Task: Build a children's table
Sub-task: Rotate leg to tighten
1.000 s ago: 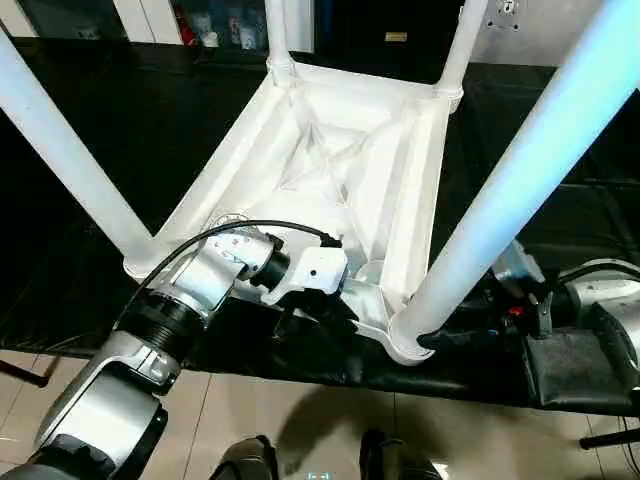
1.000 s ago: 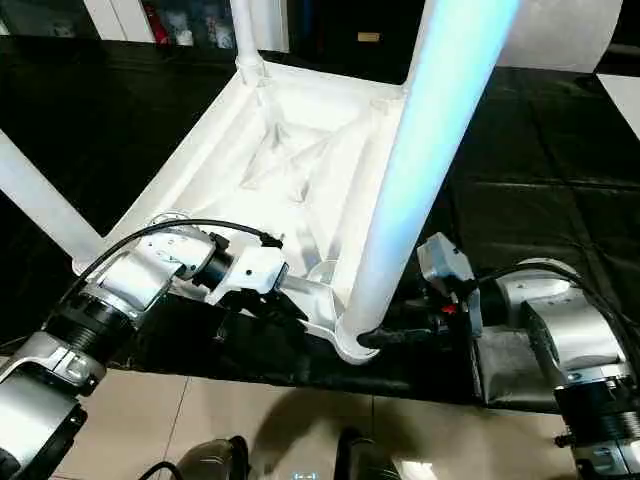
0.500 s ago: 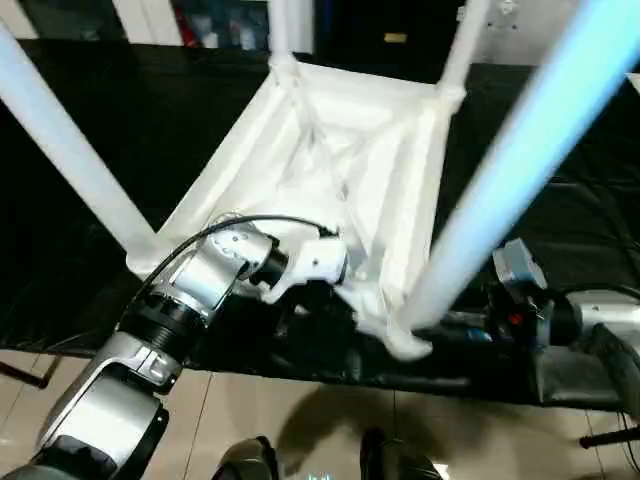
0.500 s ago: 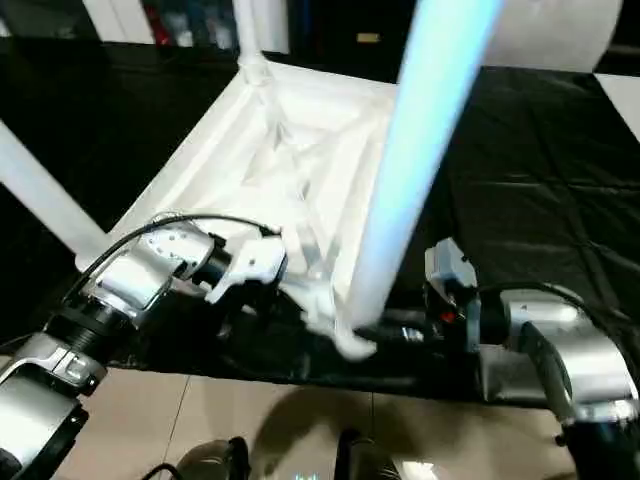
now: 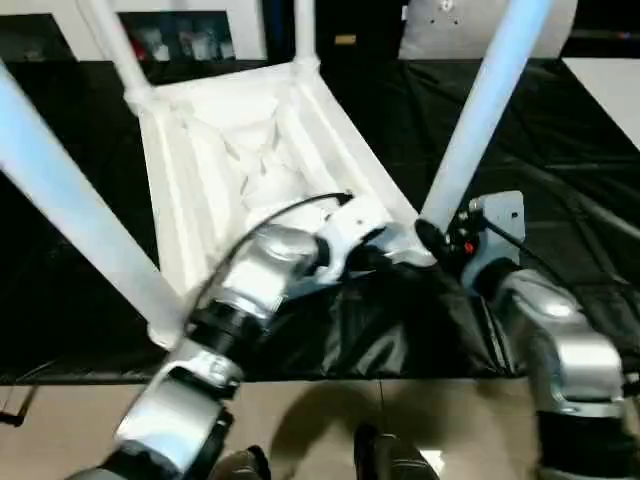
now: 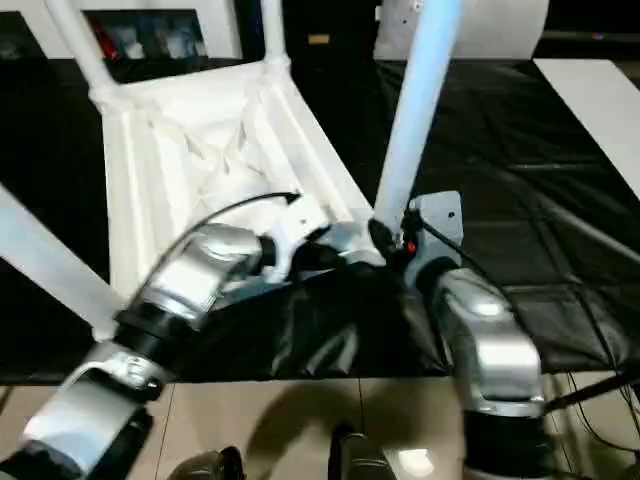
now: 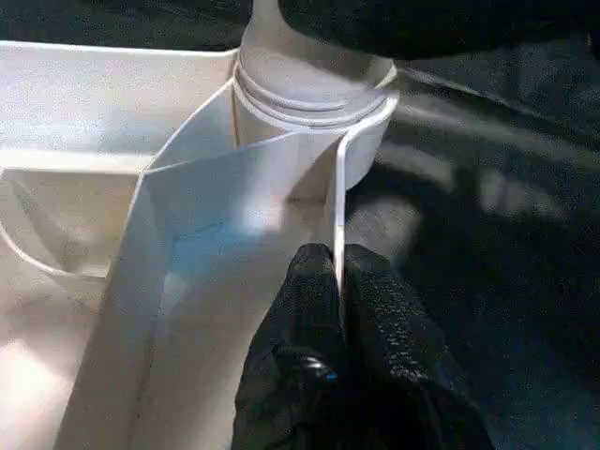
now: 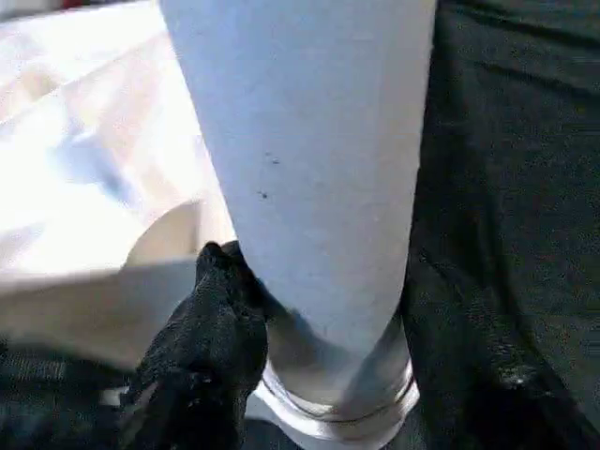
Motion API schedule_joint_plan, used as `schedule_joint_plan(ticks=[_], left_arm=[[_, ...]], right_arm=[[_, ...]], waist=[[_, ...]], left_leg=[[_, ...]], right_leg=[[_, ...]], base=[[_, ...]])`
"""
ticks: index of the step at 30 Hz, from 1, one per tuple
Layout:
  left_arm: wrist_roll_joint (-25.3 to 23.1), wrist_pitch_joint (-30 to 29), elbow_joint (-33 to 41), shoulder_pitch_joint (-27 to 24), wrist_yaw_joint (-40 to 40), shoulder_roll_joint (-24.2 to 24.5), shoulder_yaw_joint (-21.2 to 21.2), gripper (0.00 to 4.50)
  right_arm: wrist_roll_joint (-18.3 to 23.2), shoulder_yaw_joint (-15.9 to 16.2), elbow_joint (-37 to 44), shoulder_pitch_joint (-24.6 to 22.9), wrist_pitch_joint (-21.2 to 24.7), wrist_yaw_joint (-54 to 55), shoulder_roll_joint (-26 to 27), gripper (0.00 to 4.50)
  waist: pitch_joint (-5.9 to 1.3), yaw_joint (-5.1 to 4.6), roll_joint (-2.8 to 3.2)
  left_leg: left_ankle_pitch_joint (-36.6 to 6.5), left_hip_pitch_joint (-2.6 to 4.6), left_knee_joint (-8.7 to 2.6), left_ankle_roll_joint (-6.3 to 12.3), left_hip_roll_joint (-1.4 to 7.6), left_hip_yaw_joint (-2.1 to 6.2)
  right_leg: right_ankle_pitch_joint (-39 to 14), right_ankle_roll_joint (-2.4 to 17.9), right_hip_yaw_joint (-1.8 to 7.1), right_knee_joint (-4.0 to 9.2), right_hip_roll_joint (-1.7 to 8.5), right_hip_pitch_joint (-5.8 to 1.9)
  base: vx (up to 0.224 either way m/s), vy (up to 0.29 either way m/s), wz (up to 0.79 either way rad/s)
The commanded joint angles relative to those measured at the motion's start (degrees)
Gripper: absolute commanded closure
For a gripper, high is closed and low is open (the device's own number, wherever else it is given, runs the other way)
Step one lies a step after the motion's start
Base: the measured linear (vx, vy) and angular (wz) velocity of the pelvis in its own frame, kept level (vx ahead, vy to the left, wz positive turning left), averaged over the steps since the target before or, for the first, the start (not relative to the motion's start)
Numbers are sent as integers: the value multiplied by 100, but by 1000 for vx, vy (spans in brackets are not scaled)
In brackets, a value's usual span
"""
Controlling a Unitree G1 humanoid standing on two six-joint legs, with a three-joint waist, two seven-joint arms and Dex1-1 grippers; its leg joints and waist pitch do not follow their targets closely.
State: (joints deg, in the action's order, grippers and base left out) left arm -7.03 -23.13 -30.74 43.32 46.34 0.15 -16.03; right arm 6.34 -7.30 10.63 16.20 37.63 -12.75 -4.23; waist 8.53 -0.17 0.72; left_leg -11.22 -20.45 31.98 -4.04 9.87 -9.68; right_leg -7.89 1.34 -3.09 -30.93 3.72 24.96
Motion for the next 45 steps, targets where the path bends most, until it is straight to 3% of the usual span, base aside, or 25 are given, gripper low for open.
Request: schedule_joint_plan(ticks=[1, 3, 5, 9, 11, 12, 14, 17, 19, 22, 24, 27, 30, 33, 37, 40, 45], left_arm=[[281, 66, 100, -115, -18, -559, -218, 450], [281, 92, 177, -140, 39, -507, -251, 450], [266, 182, 189, -141, 104, -396, -260, 450], [251, 282, 239, -158, 255, -199, -272, 450], [248, 301, 316, -216, 439, 18, -242, 450], [248, 301, 316, -216, 439, 18, -242, 450], [250, 423, 365, -298, 764, 322, -267, 450], [233, 538, 341, -320, 910, 452, -305, 450], [219, 736, 313, -359, 1265, 707, -396, 450], [220, 982, 305, -394, 1690, 963, -503, 450], [243, 1079, 303, -400, 1899, 1084, -566, 450], [277, 1660, 336, -407, 2727, 1516, -836, 450], [267, 1870, 293, -368, 2993, 1639, -914, 450], [300, 2108, 266, -319, 3304, 1734, -1007, 450], [308, 2336, 248, -258, 3606, 1813, -1115, 450], [338, 2560, 222, -131, 3918, 1871, -1248, 450], [329, 2717, 195, -73, 4135, 1897, -1307, 450]], right_arm=[[259, 461, 1, 50, 84, -53, 304, 189], [393, 404, 50, -1, -51, -154, 286, 182], [456, 292, 151, -82, -50, -371, 197, 148], [479, 186, 212, -227, -58, -662, -182, 115], [600, 49, 218, -400, -245, -1257, -765, 93], [600, 49, 218, -400, -245, -1257, -765, 93], [816, -164, 123, -521, -487, -2147, -1524, 59], [947, -278, 46, -535, -593, -2551, -1791, 39], [1039, -320, -99, -596, -877, -3301, -2354, 27], [1156, -349, -203, -647, -1072, -3983, -2802, 3], [1245, -332, -266, -655, -1145, -4265, -2989, 3], [1383, -88, -400, -659, -1421, -5147, -3481, 3], [1356, 54, -446, -660, -1603, -5447, -3592, 3], [1372, 249, -572, -589, -1740, -5723, -3646, 3], [1337, 458, -782, -438, -1840, -5940, -3618, 33], [1310, 785, -1117, -170, -1996, -6287, -3540, 60], [1370, 1025, -1348, 52, -1979, -6641, -3462, 102]], waist=[[-320, 28, -78], [-363, 34, -76], [-382, 44, -86], [-403, 84, -88], [-415, 106, -91], [-412, 112, -92], [-412, 121, -99], [-405, 150, -115], [-413, 171, -109], [-400, 206, -120], [-436, 231, -138], [-458, 241, -152], [-470, 271, -133], [-445, 296, -132], [-448, 364, -133], [-427, 386, -122], [-423, 403, -113]], left_leg=[[-983, -21, -394, 565, 196, 89], [-765, -26, -368, 643, 201, 67], [-517, -45, -340, 793, 193, 39], [-309, -65, -304, 1007, 184, 31], [-269, -60, -289, 1066, 186, 31], [-257, -59, -286, 1094, 188, 29], [-287, -64, -279, 1142, 204, 26], [-382, -57, -274, 1170, 203, 22], [-459, -46, -272, 1145, 211, 36], [-459, -32, -272, 1139, 227, 16], [-357, -32, -255, 1193, 234, 25], [-257, -36, -230, 1298, 240, 27], [-215, -4, -208, 1316, 263, 16], [-214, -17, -214, 1313, 274, 18], [-339, 1, -212, 1182, 286, 4], [-390, -9, -220, 1124, 290, 11], [-328, -12, -216, 1137, 298, 14]], right_leg=[[-2789, 611, 202, 442, 377, -313], [-2180, 813, 218, 380, 375, -336], [-1518, 1082, 233, 313, 374, -379], [-1234, 1205, 237, 268, 389, -431], [-1241, 1222, 225, 261, 387, -452], [-1233, 1233, 229, 262, 385, -455], [-1283, 1243, 218, 266, 382, -445], [-1656, 1194, 206, 293, 384, -436], [-1865, 1120, 199, 307, 385, -437], [-1928, 1113, 219, 309, 386, -419], [-1782, 1150, 216, 272, 395, -434], [-1587, 1243, 211, 231, 397, -434], [-1479, 1321, 215, 208, 402, -401], [-1412, 1381, 208, 188, 398, -398], [-1609, 1368, 209, 192, 404, -392], [-1591, 1396, 205, 177, 411, -392], [-1359, 1487, 197, 144, 415, -393]], base=[[0, 0, 0], [0, 0, 0], [0, 0, 0], [0, 0, 0], [0, 0, 0], [0, 0, 0], [0, 0, 0], [0, 0, 0], [0, 0, 0], [0, 0, 0], [0, 0, 0], [0, 0, 0], [0, 0, 0], [0, 0, 0], [0, 0, 0], [0, 0, 0], [0, 0, 0]])
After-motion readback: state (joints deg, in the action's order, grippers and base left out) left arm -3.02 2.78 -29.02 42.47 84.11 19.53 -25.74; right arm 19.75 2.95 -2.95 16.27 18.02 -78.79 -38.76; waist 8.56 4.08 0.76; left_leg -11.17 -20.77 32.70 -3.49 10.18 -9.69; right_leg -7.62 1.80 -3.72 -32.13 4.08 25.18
